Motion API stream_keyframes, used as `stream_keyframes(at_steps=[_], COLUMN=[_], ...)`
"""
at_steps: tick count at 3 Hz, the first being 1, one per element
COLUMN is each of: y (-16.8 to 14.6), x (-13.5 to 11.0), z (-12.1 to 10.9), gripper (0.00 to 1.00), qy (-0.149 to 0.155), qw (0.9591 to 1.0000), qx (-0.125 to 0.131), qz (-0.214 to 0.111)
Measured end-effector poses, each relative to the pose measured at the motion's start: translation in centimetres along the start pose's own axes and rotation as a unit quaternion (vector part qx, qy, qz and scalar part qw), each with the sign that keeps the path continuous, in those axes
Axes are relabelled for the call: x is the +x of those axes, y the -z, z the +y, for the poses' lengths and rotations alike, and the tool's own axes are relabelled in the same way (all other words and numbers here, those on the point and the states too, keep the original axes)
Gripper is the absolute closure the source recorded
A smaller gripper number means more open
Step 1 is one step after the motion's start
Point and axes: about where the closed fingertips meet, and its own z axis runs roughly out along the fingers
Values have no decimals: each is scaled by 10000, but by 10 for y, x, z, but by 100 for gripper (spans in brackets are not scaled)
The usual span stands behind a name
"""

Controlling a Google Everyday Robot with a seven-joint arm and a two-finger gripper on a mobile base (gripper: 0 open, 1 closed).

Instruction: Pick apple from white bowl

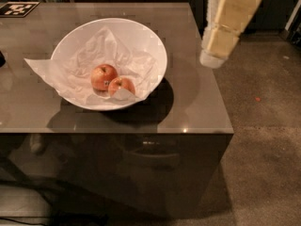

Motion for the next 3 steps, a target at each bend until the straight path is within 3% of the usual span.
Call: stream_keyframes(at_steps=[1, 2, 3], y=[6, -8, -47], x=[-12, -21, -28], z=[-7, -20, -38], gripper=[0, 0, 0], qy=[63, 13, -210], qw=[9996, 9990, 9989], qx=[224, 256, -53], qz=[-139, -355, -416])
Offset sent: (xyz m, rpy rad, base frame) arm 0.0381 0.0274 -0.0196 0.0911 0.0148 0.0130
